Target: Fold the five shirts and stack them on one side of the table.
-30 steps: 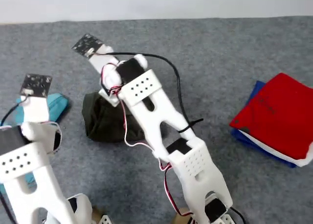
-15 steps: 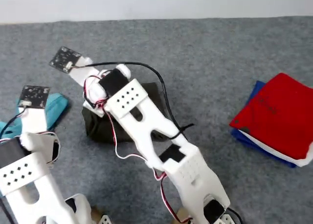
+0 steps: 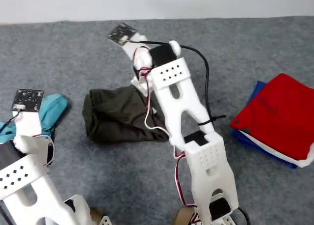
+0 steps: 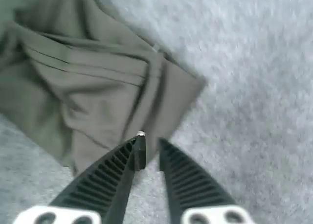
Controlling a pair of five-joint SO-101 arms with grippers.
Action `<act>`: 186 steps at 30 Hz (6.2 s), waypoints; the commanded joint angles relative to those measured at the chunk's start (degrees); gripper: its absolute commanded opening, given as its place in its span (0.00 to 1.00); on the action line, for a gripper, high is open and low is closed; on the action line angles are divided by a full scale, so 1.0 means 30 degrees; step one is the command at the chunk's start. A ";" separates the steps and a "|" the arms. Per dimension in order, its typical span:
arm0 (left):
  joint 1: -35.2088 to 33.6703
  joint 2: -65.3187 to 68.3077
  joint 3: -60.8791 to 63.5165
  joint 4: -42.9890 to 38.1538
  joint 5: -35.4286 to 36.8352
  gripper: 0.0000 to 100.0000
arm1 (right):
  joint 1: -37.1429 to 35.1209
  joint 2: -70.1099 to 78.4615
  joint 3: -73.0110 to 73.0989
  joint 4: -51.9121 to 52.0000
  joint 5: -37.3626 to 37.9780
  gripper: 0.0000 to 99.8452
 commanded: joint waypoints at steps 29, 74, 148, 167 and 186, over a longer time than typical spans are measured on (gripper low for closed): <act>-0.0059 -0.0469 -0.0073 0.0527 -0.0088 0.02 | -0.2066 0.4821 -0.0498 -0.2857 -0.2432 0.26; -0.0059 -0.0440 -0.0015 0.0234 -0.0147 0.02 | -0.8132 -0.1509 -0.0410 0.0894 -0.1758 0.29; -0.5275 -0.0469 -0.0806 -0.0147 -0.0733 0.02 | -0.6286 0.0835 0.8850 -1.1179 -0.1758 0.01; -0.5187 -0.0469 -0.0689 -0.0176 -0.0645 0.02 | -0.5993 0.0425 0.3311 -1.2205 0.0996 0.01; -0.5187 -0.0469 -0.0689 -0.0176 -0.0674 0.02 | -0.4996 0.5670 -0.2198 -1.5780 0.1114 0.01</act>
